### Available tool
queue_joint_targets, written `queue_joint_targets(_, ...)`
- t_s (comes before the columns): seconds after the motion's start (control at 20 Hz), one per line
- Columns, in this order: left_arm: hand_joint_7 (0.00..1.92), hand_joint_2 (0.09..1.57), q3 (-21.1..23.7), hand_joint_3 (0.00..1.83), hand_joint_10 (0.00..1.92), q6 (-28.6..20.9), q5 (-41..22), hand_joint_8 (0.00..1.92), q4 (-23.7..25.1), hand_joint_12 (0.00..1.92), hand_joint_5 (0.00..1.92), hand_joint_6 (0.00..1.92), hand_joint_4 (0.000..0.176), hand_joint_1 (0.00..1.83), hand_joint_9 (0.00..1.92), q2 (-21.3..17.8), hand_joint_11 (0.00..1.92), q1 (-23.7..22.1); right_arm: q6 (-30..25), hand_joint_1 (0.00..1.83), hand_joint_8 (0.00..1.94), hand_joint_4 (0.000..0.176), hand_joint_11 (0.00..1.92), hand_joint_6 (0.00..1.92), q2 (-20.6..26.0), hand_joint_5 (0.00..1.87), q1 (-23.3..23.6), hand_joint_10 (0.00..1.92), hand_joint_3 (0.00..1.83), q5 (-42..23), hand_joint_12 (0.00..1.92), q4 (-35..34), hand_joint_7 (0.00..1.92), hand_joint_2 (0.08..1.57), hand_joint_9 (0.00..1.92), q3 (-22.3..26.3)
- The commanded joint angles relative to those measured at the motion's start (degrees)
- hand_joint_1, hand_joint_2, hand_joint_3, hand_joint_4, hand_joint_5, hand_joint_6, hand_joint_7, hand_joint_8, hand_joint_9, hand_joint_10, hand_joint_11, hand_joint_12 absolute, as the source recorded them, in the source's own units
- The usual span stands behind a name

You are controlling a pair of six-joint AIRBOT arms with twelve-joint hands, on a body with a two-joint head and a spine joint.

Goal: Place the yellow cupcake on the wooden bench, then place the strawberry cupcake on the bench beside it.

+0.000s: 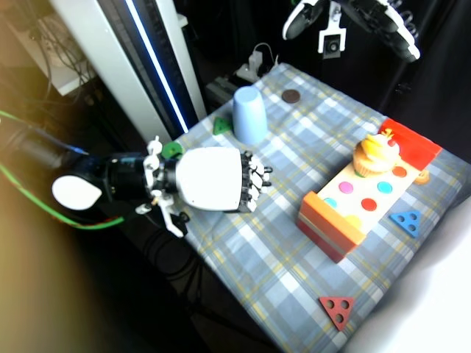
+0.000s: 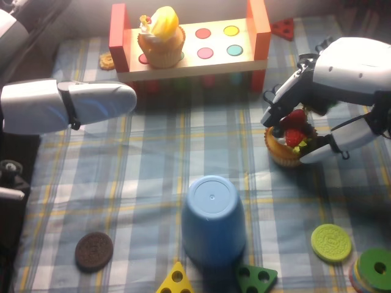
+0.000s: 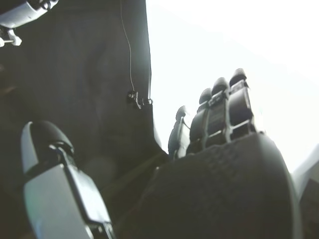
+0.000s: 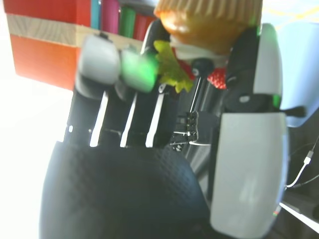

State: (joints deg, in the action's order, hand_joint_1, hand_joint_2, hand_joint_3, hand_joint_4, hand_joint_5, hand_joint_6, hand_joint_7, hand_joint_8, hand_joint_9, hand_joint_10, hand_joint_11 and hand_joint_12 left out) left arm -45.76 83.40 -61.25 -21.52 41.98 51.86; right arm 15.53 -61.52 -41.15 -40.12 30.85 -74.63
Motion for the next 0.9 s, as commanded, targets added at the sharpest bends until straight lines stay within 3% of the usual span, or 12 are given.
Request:
queue_joint_targets(0.0, 0.00, 0.69, -0.4, 0.00, 0.00, -1.1, -7.3, 0.00, 0.6, 0.00, 0.00, 0.00, 0.176, 0.77, 0.00, -0.2, 0.00, -0.1, -0.4, 1.25, 1.13, 0.000, 0.69, 0.72, 1.2, 1.03, 2.0, 0.87, 0.00, -8.9, 1.31, -2.4, 1.01, 1.10, 0.94, 0.6)
queue_joint_targets(0.1, 0.00, 0.70, -0.4, 0.01, 0.00, -2.2, -7.7, 0.00, 0.4, 0.00, 0.00, 0.00, 0.176, 0.77, 0.00, -0.3, 0.00, 0.5, -0.4, 1.26, 0.76, 0.000, 0.67, 0.71, 3.0, 1.07, 5.4, 0.55, 0.00, -12.3, 1.13, -2.2, 1.19, 1.06, 1.08, 1.3)
queue_joint_targets(0.15, 0.00, 0.70, -0.5, 0.01, 0.00, -2.5, -7.9, 0.00, 0.3, 0.00, 0.00, 0.00, 0.176, 0.76, 0.00, -0.3, 0.00, 0.7, -0.3, 1.27, 1.08, 0.000, 0.55, 0.43, 3.3, 1.16, 7.8, 0.90, 0.00, -13.6, 1.40, -2.1, 1.08, 1.07, 1.01, 1.1)
queue_joint_targets(0.2, 0.00, 0.69, -0.5, 0.00, 0.00, -2.6, -7.9, 0.00, 0.2, 0.00, 0.00, 0.00, 0.176, 0.72, 0.00, -0.3, 0.00, 0.8, -0.2, 1.21, 1.45, 0.000, 0.82, 0.49, 3.3, 1.22, 9.5, 1.67, 0.00, -13.9, 1.82, -2.0, 1.03, 1.03, 0.96, 0.9)
queue_joint_targets(0.3, 0.00, 0.69, -0.5, 0.00, 0.00, -2.7, -7.9, 0.00, 0.2, 0.00, 0.00, 0.00, 0.176, 0.73, 0.00, -0.3, 0.00, 0.9, 0.4, 1.20, 1.46, 0.000, 0.81, 0.65, 2.6, 1.17, 13.9, 1.76, 0.00, -13.7, 1.90, -1.7, 1.00, 1.03, 0.92, -0.4)
queue_joint_targets(0.45, 0.00, 0.70, -0.6, 0.00, 0.00, -2.9, -7.6, 0.00, 0.2, 0.00, 0.00, 0.00, 0.176, 0.76, 0.00, -0.2, 0.00, 0.9, 0.4, 1.28, 0.50, 0.000, 0.72, 0.64, 0.5, 1.15, 18.3, 0.73, 0.00, -11.8, 1.29, -1.1, 1.32, 1.01, 1.14, -2.7)
queue_joint_targets(0.5, 0.00, 0.70, -0.7, 0.01, 0.00, -3.0, -7.5, 0.00, 0.2, 0.00, 0.00, 0.00, 0.176, 0.77, 0.00, -0.2, 0.00, 0.9, 0.4, 1.27, 0.41, 0.000, 0.63, 0.66, -0.2, 1.15, 19.5, 0.59, 0.00, -10.9, 1.32, -0.6, 1.35, 1.01, 1.15, -3.3)
queue_joint_targets(0.65, 0.00, 0.70, -0.9, 0.01, 0.00, -3.4, -7.0, 0.00, 0.3, 0.00, 0.00, 0.00, 0.176, 0.80, 0.00, 0.0, 0.00, 0.9, 0.4, 1.25, 0.55, 0.032, 0.80, 0.77, -3.3, 1.13, 22.7, 0.87, 0.00, -8.2, 1.56, 0.2, 1.23, 1.03, 1.08, -5.7)
queue_joint_targets(0.7, 0.00, 0.70, -1.0, 0.01, 0.00, -3.5, -6.9, 0.00, 0.4, 0.00, 0.00, 0.00, 0.176, 0.78, 0.00, 0.1, 0.00, 0.9, 0.4, 1.26, 0.41, 0.000, 0.80, 0.83, -4.1, 1.14, 23.2, 1.10, 0.00, -7.5, 1.62, 0.2, 1.25, 1.03, 1.04, -6.4)
queue_joint_targets(0.75, 0.00, 0.70, -1.1, 0.01, 0.00, -3.7, -6.7, 0.00, 0.4, 0.00, 0.00, 0.00, 0.176, 0.79, 0.00, 0.2, 0.00, 0.9, 0.5, 1.27, 0.32, 0.000, 0.83, 0.81, -5.2, 1.17, 23.9, 1.23, 0.00, -6.4, 1.71, 0.3, 1.29, 1.02, 1.01, -7.2)
queue_joint_targets(0.8, 0.00, 0.70, -1.3, 0.00, 0.00, -4.0, -6.6, 0.00, 0.5, 0.00, 0.00, 0.00, 0.176, 0.80, 0.00, 0.3, 0.00, 0.9, 0.7, 1.27, 0.29, 0.004, 0.72, 0.73, -6.2, 1.19, 24.7, 0.97, 0.00, -5.1, 1.52, 0.6, 1.33, 1.01, 1.05, -7.9)
queue_joint_targets(0.85, 0.00, 0.70, -1.4, 0.00, 0.00, -4.3, -6.5, 0.00, 0.7, 0.00, 0.00, 0.00, 0.176, 0.82, 0.00, 0.4, 0.00, 0.9, 0.9, 1.26, 0.61, 0.000, 0.39, 0.57, -7.3, 1.25, 25.5, 0.86, 0.00, -3.3, 1.51, 1.1, 1.17, 1.02, 0.90, -8.8)
